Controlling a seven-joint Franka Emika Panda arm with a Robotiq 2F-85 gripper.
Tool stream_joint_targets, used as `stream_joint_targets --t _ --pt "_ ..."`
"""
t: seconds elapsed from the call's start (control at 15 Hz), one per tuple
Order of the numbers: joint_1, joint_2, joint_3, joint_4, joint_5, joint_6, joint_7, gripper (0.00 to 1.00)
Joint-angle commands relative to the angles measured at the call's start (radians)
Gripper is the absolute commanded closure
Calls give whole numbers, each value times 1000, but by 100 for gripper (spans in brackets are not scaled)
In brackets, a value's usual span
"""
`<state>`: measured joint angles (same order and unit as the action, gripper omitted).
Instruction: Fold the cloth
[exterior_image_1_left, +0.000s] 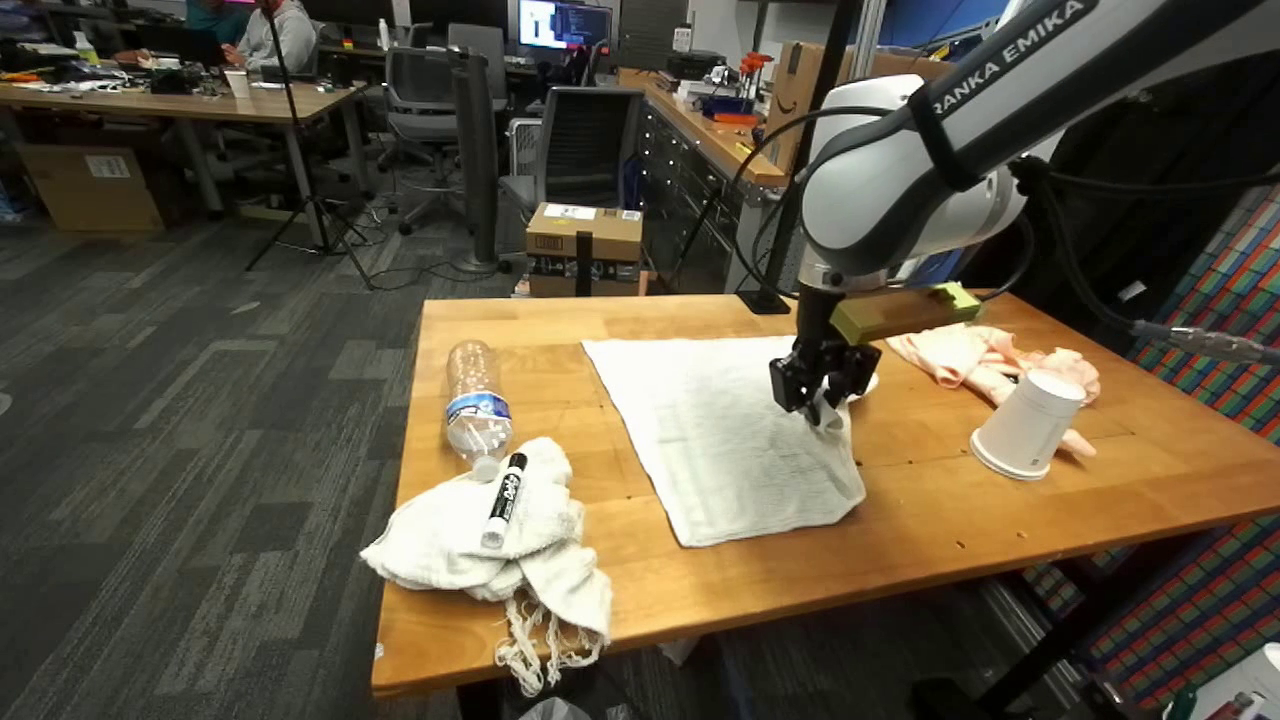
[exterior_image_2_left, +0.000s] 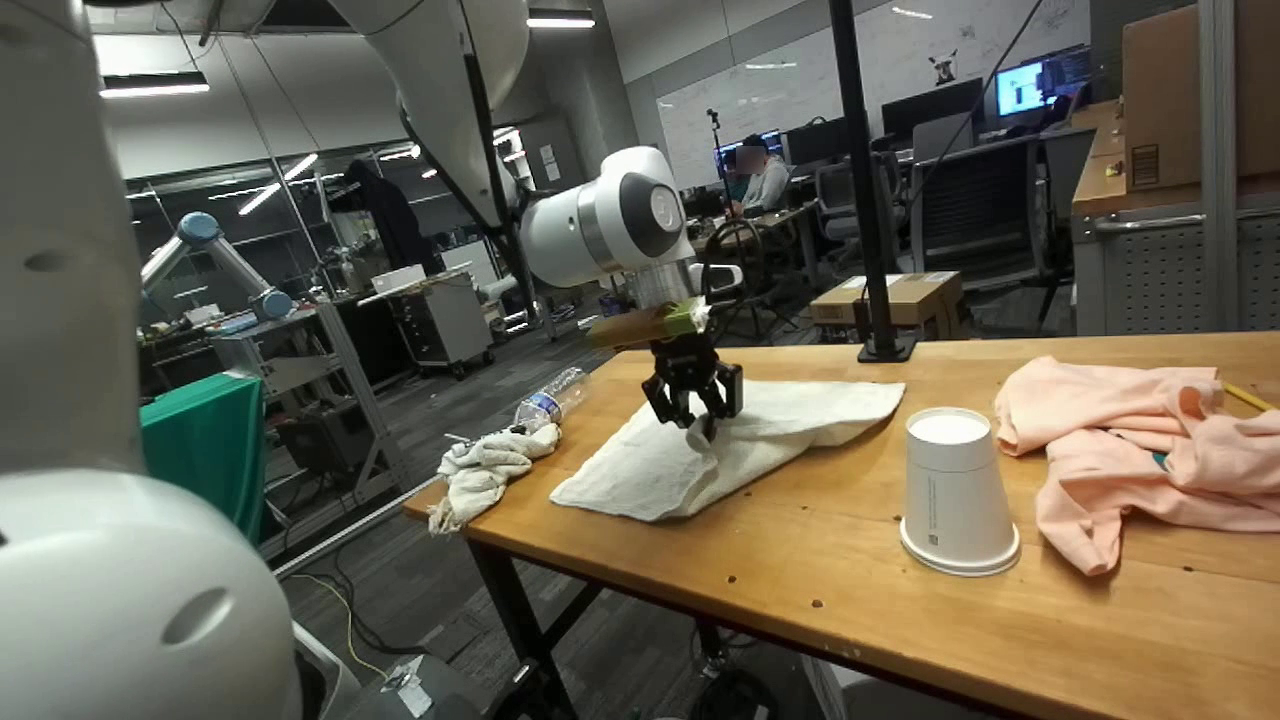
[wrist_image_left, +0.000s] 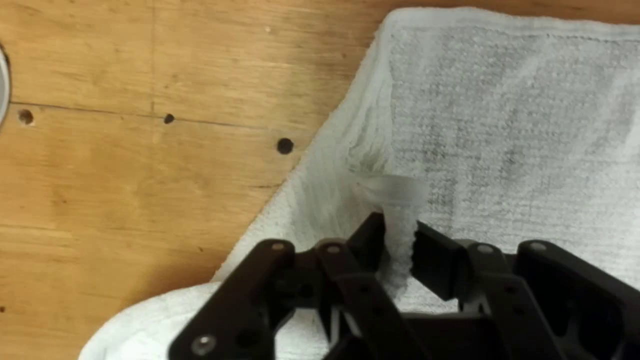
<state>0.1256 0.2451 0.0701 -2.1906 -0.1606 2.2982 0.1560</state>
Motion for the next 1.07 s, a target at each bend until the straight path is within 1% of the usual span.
stream_joint_targets --t 0.0,0.2,0.33,0.6,1.0 --pt "23 47 12 89 43 -26 62 92" --pt "37 70 24 131 78 -21 83 92" --pt "40 79 40 158 135 -10 79 92" --pt "50 98 62 204 206 32 72 93" --pt "68 153 74 284 229 57 67 93"
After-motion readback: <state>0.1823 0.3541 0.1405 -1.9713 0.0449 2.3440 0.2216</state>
